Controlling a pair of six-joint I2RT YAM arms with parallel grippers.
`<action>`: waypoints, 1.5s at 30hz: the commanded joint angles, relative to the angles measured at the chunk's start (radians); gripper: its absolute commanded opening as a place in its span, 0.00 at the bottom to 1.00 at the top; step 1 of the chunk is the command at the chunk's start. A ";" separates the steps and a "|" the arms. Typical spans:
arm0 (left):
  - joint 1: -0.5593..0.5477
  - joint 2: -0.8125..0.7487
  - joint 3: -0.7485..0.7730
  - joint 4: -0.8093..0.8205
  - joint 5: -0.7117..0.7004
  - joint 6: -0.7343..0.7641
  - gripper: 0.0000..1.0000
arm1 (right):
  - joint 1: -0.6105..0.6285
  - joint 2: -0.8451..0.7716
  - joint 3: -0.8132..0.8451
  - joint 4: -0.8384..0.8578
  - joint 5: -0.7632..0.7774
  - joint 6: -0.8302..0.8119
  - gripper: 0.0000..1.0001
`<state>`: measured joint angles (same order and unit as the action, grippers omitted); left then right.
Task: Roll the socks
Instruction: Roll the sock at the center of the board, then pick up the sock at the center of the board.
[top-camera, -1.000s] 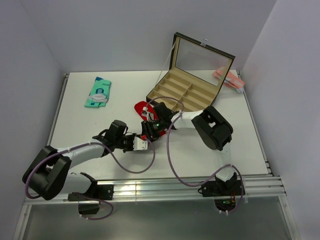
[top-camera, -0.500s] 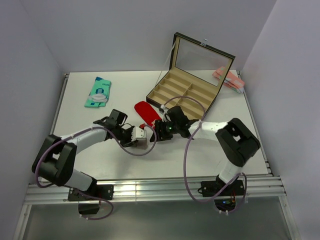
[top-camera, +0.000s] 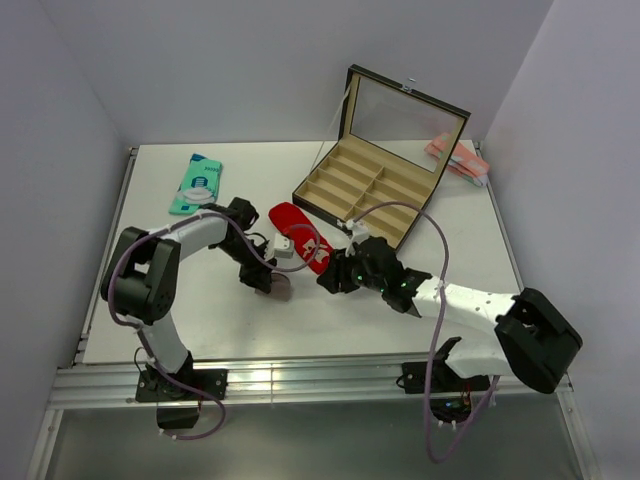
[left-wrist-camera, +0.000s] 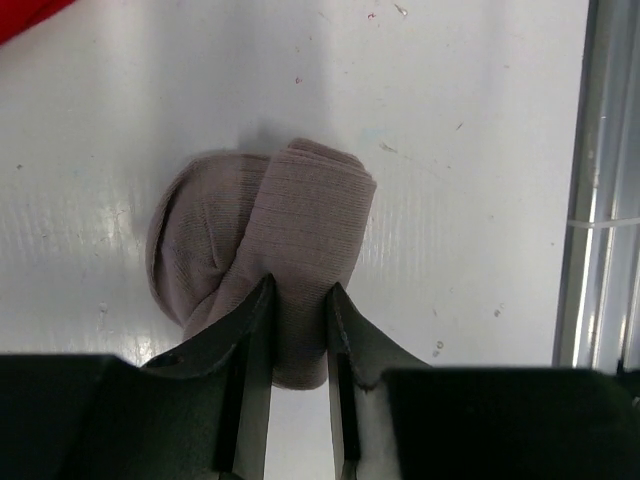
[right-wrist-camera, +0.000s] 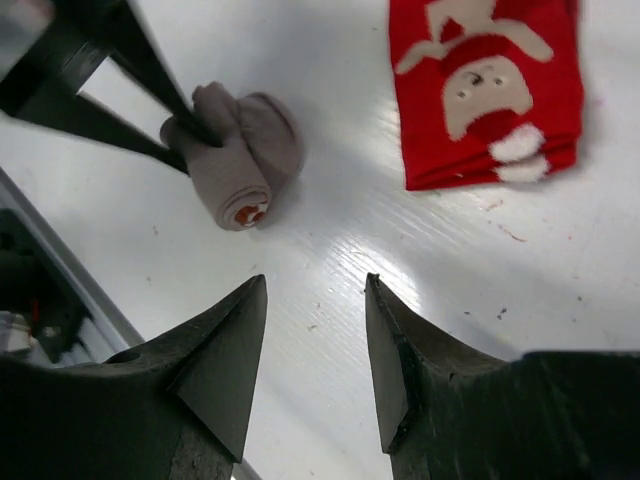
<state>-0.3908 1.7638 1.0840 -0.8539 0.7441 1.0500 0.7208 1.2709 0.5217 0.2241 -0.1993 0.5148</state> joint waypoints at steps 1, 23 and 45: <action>0.007 0.080 0.048 -0.151 -0.003 0.025 0.00 | 0.115 -0.044 0.044 -0.003 0.237 -0.122 0.52; 0.049 0.491 0.401 -0.494 0.005 0.021 0.00 | 0.460 0.327 0.419 -0.192 0.442 -0.533 0.56; 0.052 0.559 0.415 -0.507 -0.029 0.012 0.00 | 0.528 0.550 0.578 -0.302 0.478 -0.630 0.59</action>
<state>-0.3389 2.2700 1.5005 -1.4658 0.8497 1.0256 1.2392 1.7947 1.0500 -0.0639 0.2577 -0.0910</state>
